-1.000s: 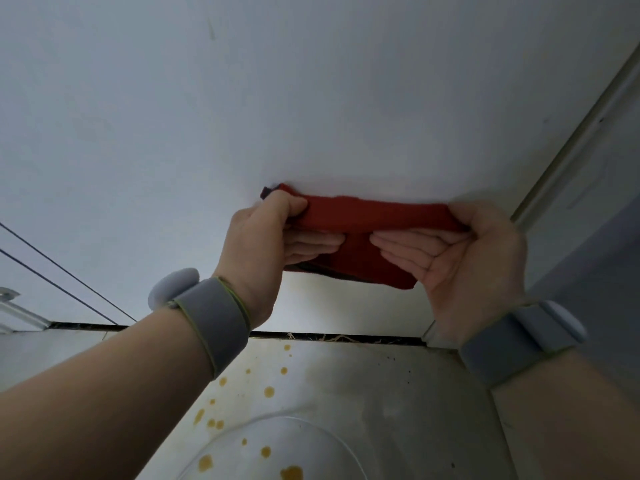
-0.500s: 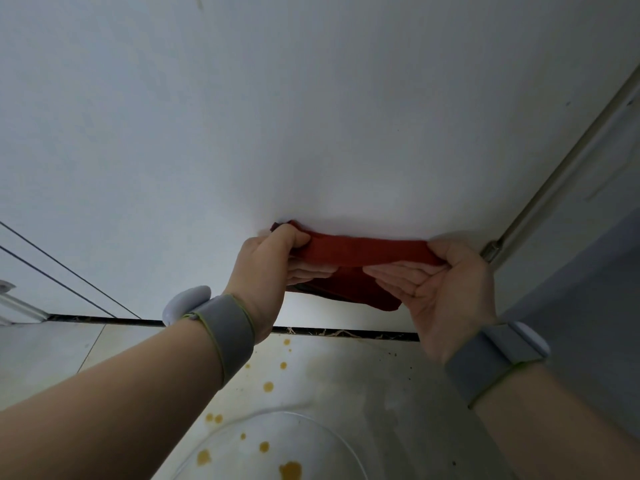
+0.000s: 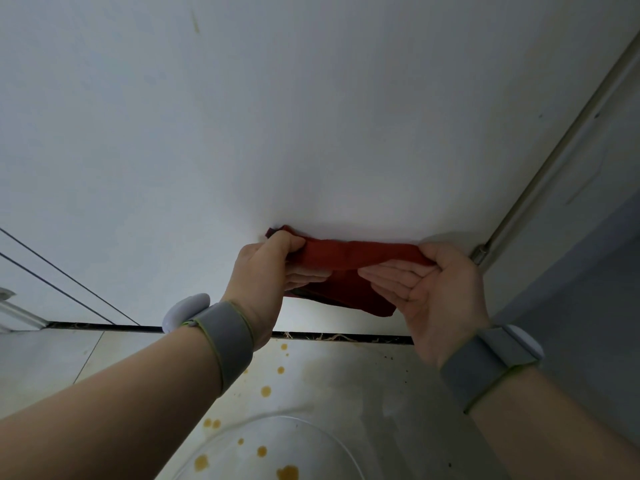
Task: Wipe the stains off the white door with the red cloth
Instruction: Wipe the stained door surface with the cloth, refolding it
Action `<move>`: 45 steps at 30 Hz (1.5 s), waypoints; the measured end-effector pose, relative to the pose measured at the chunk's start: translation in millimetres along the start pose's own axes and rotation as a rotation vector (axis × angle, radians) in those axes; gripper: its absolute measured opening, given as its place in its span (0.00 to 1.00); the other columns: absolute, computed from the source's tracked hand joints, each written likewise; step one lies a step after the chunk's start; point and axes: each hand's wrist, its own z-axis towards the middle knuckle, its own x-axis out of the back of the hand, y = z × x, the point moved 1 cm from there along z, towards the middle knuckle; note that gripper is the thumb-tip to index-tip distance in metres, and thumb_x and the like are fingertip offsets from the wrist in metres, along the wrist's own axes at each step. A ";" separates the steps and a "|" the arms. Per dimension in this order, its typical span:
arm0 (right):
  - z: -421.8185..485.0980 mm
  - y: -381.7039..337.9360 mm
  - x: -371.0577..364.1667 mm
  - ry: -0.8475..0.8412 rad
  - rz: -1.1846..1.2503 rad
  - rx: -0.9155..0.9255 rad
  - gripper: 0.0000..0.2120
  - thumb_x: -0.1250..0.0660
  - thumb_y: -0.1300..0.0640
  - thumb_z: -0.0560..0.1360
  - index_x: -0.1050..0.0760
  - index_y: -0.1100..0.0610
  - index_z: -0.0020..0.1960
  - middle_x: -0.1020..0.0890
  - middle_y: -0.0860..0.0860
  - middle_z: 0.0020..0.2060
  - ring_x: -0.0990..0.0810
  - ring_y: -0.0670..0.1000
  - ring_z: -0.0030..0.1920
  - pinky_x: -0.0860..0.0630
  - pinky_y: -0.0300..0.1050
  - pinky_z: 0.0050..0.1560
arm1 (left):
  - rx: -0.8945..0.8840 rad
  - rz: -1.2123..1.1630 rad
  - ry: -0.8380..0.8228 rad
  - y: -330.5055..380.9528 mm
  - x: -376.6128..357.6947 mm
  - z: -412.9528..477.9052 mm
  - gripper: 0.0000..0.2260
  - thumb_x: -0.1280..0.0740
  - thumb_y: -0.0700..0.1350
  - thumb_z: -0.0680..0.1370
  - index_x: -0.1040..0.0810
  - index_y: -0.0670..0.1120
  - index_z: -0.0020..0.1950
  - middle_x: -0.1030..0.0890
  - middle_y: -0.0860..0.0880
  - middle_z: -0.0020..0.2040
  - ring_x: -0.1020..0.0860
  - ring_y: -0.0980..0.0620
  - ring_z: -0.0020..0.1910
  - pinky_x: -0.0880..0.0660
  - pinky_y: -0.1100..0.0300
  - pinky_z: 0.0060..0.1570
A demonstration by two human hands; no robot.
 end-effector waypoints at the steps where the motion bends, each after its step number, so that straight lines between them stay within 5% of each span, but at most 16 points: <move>1: -0.9 -0.7 -0.2 0.000 -0.008 0.003 0.26 0.50 0.53 0.83 0.22 0.70 0.44 0.14 0.66 0.43 0.15 0.60 0.51 0.23 0.52 0.64 | -0.003 0.003 -0.001 0.6 -0.6 -0.6 0.17 0.41 0.41 0.82 0.19 0.30 0.52 0.14 0.33 0.42 0.13 0.38 0.46 0.19 0.50 0.57; 15: -10.5 -32.5 -16.3 -0.113 -0.087 0.032 0.29 0.55 0.53 0.85 0.21 0.65 0.43 0.13 0.56 0.34 0.16 0.54 0.53 0.26 0.47 0.65 | -0.069 -0.071 0.031 24.9 -7.6 -13.4 0.22 0.43 0.43 0.83 0.17 0.30 0.44 0.14 0.33 0.41 0.13 0.37 0.43 0.18 0.49 0.55; 20: -14.8 -55.9 -25.8 -0.186 -0.128 0.027 0.29 0.58 0.52 0.85 0.23 0.64 0.43 0.13 0.53 0.33 0.14 0.47 0.37 0.25 0.43 0.60 | -0.123 -0.122 0.049 44.5 -12.9 -20.9 0.21 0.43 0.43 0.82 0.18 0.31 0.41 0.15 0.32 0.39 0.13 0.36 0.41 0.16 0.52 0.49; 26: -42.8 -87.5 -48.8 -0.097 -0.049 0.188 0.28 0.49 0.50 0.84 0.20 0.67 0.41 0.13 0.62 0.38 0.12 0.58 0.43 0.18 0.50 0.55 | -0.188 -0.148 0.022 80.8 -20.5 -33.4 0.21 0.43 0.44 0.82 0.17 0.31 0.41 0.15 0.32 0.38 0.14 0.36 0.39 0.16 0.53 0.44; 36: -89.4 -173.8 -92.5 -0.208 -0.081 0.425 0.27 0.48 0.48 0.84 0.19 0.66 0.47 0.13 0.61 0.41 0.12 0.58 0.44 0.16 0.51 0.53 | -0.354 -0.207 -0.021 187.9 -39.0 -63.6 0.22 0.42 0.46 0.81 0.18 0.34 0.37 0.16 0.34 0.34 0.14 0.37 0.35 0.15 0.54 0.37; 45: -87.8 -183.5 -99.7 -0.183 -0.101 0.480 0.28 0.48 0.51 0.83 0.18 0.67 0.39 0.14 0.64 0.35 0.13 0.62 0.37 0.15 0.51 0.42 | -0.441 -0.274 0.007 199.6 -42.5 -69.3 0.25 0.43 0.43 0.81 0.17 0.39 0.29 0.18 0.36 0.29 0.16 0.36 0.30 0.16 0.51 0.33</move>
